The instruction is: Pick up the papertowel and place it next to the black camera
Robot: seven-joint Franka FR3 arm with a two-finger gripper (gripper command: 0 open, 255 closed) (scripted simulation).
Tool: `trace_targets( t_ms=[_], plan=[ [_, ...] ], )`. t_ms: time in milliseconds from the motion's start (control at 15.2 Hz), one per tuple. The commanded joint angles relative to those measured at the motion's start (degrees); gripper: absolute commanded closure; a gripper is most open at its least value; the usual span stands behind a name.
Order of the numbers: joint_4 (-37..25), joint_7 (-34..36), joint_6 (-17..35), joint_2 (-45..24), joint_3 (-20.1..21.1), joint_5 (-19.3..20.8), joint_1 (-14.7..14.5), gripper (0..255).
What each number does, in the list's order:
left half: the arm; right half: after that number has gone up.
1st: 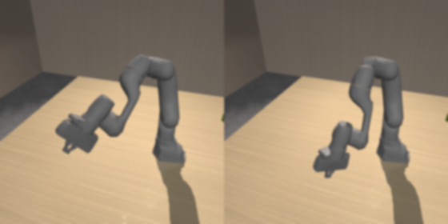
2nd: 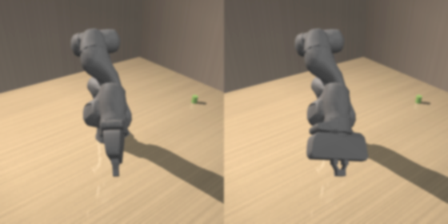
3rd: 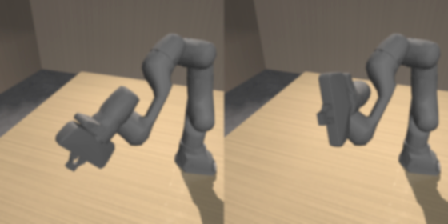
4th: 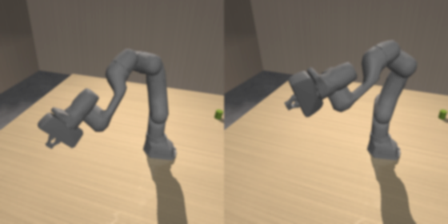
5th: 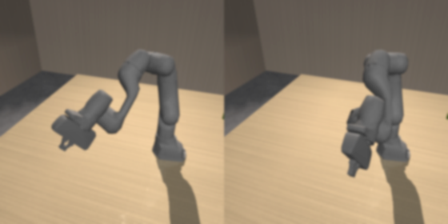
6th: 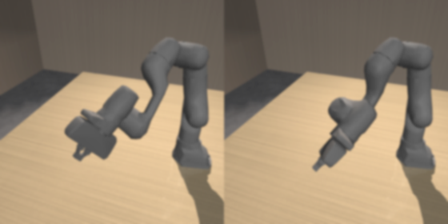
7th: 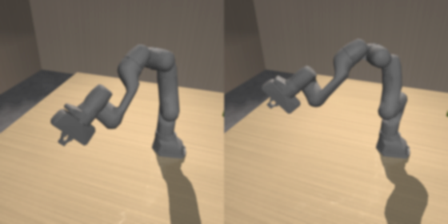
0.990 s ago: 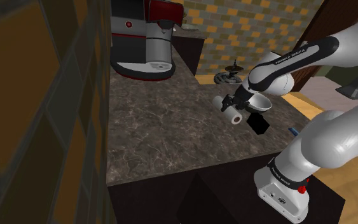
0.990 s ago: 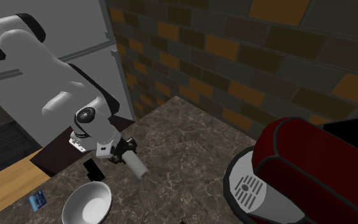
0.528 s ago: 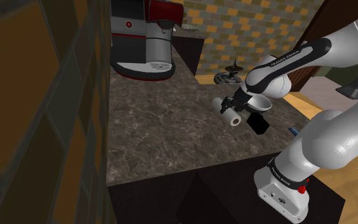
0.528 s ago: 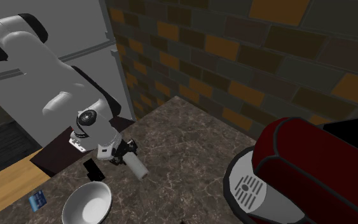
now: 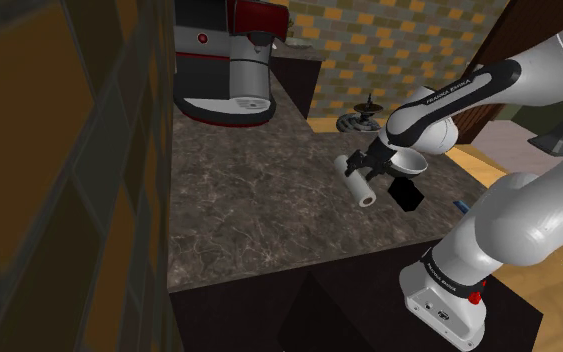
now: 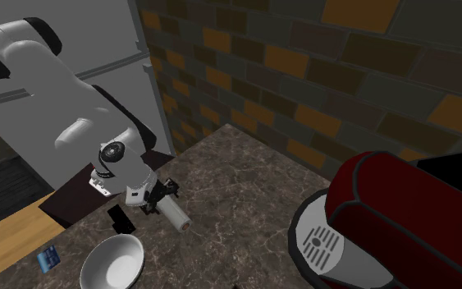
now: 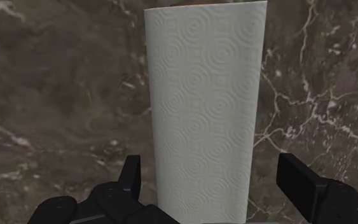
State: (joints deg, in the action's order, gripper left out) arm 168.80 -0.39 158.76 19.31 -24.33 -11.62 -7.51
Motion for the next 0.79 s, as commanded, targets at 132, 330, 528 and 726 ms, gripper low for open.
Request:
trace_targets(
  t_ms=[132,330,528,726],
  plan=[
    [-0.3,4.1,-9.1,8.6,3.8,6.1,6.5,0],
    [-0.6,4.7,-11.5,10.7,4.4,7.0,7.7,0],
    [-0.6,4.7,-11.5,10.7,4.4,7.0,7.7,0],
    [-0.6,4.7,-11.5,10.7,4.4,7.0,7.7,0]
  ],
)
